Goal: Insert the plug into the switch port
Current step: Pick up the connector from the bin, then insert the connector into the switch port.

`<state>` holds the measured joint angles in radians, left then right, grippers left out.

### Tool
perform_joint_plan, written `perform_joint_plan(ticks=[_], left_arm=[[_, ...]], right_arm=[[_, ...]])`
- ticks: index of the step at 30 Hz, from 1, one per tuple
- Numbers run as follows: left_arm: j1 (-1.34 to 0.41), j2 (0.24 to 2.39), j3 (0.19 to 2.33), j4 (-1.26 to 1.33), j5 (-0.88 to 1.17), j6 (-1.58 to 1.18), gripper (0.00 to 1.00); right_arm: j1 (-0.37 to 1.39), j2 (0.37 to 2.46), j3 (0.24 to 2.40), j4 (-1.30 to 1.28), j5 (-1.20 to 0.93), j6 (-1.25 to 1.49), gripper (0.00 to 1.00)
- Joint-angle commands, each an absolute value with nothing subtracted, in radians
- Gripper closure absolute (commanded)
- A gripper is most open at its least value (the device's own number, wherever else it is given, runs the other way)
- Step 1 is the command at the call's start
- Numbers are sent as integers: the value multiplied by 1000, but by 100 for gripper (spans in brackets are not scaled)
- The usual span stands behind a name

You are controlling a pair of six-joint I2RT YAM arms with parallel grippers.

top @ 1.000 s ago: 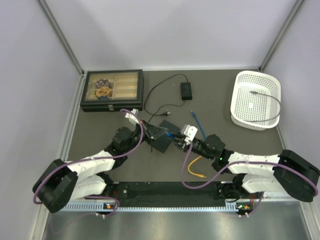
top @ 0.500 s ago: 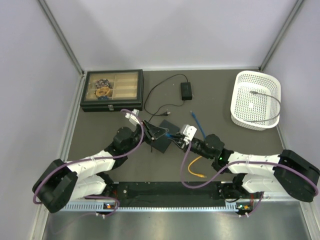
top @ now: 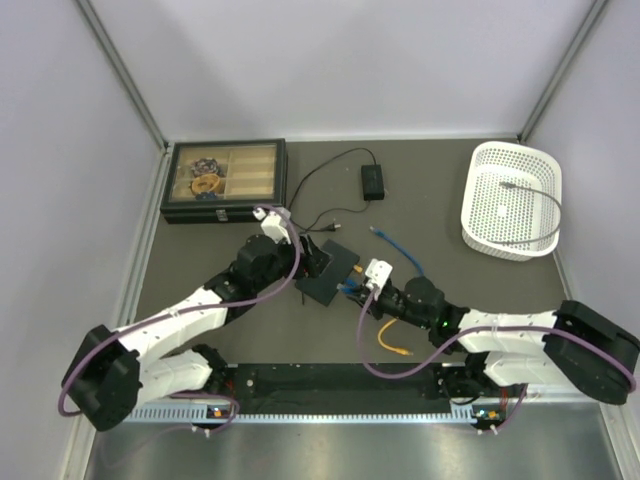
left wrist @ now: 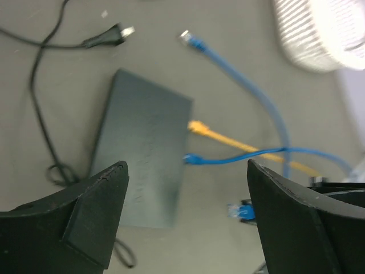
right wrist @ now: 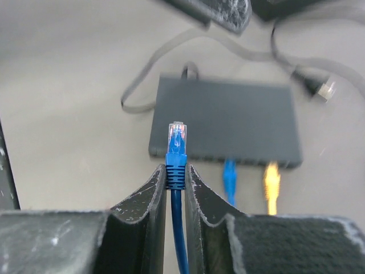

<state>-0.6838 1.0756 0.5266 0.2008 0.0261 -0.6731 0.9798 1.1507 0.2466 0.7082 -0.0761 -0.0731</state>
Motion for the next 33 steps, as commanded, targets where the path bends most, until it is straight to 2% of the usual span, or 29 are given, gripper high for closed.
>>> perform_joint_plan(ticks=[1,7,18,33], left_arm=[[-689,1182,595,65,-5,-463,11],[-689,1314,623,54,52,-430,10],[-689,1404,627,77,51,-410,14],[-689,1387,624,67,49,-422,15]], right_arm=[[999,1241,213,782,-42,-8,100],[1022,1337,241,828,-3,-8,100],[1023,1603,221,1143,31,64,100],[1023,1623,245,1134,38,67,100]])
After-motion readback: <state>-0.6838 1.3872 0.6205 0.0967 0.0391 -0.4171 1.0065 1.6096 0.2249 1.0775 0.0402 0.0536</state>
